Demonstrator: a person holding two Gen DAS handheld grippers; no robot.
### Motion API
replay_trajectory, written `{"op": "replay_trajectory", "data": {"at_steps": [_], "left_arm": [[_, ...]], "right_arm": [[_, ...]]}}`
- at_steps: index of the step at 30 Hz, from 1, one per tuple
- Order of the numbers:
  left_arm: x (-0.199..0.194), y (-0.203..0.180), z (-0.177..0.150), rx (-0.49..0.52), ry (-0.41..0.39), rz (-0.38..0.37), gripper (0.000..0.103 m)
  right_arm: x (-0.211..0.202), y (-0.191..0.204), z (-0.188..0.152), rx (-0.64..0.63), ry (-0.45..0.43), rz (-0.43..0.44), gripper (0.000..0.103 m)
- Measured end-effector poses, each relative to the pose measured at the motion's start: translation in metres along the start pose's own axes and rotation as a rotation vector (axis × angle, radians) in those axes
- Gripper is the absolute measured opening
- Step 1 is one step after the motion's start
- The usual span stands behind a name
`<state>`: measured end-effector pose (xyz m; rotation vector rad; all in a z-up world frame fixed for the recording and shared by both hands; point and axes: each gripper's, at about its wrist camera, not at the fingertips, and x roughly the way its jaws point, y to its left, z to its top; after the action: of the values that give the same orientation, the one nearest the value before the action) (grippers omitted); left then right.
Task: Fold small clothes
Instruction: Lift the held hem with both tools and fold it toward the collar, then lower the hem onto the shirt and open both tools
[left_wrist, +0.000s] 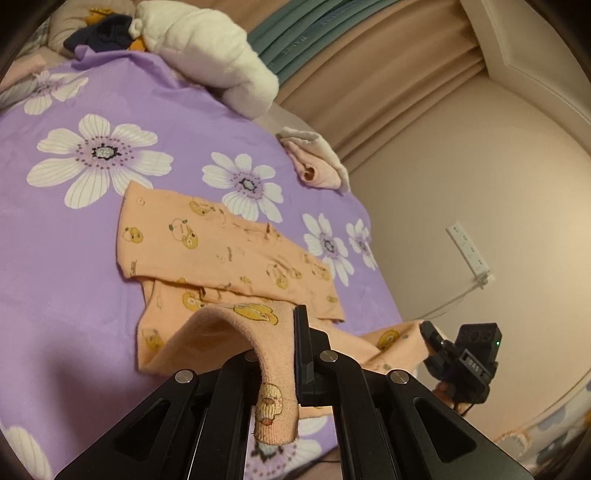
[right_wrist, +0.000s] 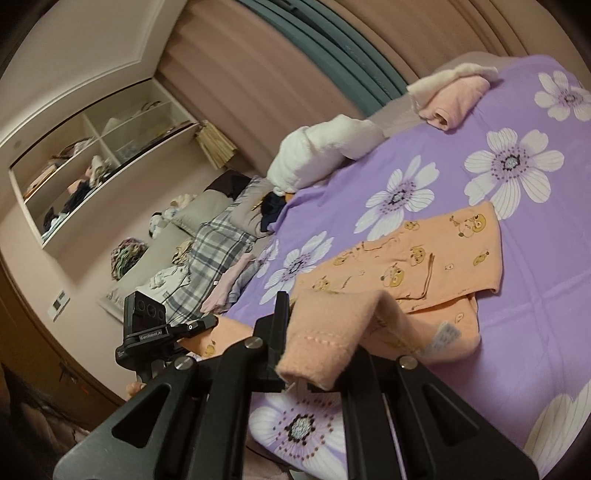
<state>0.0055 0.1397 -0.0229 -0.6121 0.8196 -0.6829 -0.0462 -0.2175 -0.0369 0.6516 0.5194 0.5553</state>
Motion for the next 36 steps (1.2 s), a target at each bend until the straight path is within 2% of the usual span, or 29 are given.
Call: {"op": "replay_trajectory", "data": {"at_steps": [12,18,28,36], "left_arm": [[0.046,0.02,0.05,-0.039,0.011,0.035,0.0],[0.08,0.033,0.072,-0.055,0.045,0.063,0.0],[0.126,0.067,0.099,-0.128,0.087,0.11,0.0],[0.153,0.099,0.114,-0.222,0.113,0.168,0.0]], "right_arm": [[0.043,-0.045,0.041,0.085,-0.007,-0.044,0.008],[0.064,-0.07,0.059,0.124,0.003,-0.103,0.008],[0.109,-0.112,0.081,0.209,0.083,-0.207,0.008],[0.145,-0.133,0.097,0.252,0.139,-0.24,0.011]]}}
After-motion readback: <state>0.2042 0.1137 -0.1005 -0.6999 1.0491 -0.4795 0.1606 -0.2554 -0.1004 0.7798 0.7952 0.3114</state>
